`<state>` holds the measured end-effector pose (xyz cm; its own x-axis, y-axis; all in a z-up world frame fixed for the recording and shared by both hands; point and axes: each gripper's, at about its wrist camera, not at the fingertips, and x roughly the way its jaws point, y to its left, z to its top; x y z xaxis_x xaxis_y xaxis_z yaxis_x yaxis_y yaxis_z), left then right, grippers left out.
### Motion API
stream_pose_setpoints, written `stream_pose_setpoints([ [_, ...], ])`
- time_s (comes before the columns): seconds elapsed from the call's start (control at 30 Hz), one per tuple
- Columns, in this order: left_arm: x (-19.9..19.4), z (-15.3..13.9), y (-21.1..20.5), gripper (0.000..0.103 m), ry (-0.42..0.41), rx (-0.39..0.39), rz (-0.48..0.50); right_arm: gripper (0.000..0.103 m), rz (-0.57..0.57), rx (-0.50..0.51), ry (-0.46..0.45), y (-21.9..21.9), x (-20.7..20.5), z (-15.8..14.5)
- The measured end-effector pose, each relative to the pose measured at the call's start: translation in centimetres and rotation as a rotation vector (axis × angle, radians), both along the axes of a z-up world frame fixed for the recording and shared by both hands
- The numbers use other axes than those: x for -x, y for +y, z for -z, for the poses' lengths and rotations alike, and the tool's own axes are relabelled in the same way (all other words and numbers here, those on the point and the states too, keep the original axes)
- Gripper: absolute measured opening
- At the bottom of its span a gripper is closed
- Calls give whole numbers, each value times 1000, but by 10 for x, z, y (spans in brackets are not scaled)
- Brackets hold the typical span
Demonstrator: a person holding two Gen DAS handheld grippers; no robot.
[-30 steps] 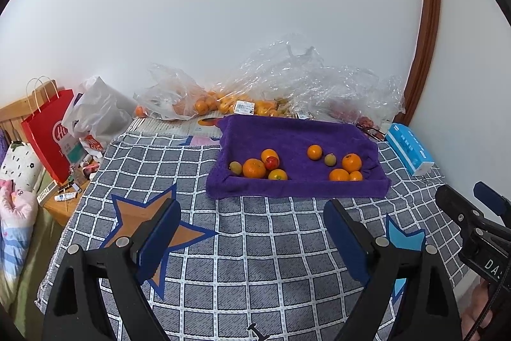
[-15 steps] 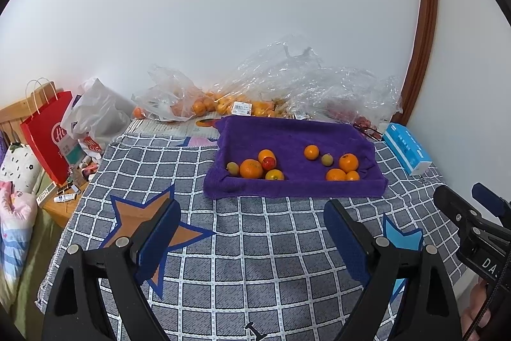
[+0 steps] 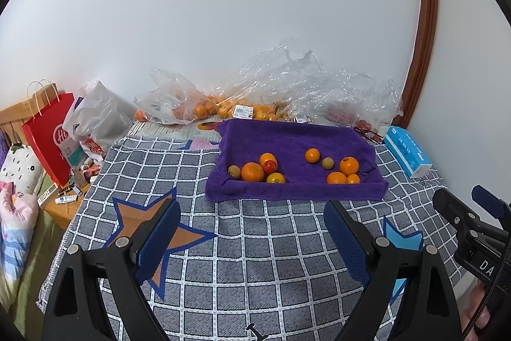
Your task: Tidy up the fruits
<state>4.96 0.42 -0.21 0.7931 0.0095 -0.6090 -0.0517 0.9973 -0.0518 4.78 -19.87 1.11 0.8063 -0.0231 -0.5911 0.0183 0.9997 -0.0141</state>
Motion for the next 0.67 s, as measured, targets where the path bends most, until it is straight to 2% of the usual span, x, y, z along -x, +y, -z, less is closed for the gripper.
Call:
stream_pose_setpoints([
  [0.67,-1,1,0,91,0,5,1,94,6,-2,0,-1,0,0],
])
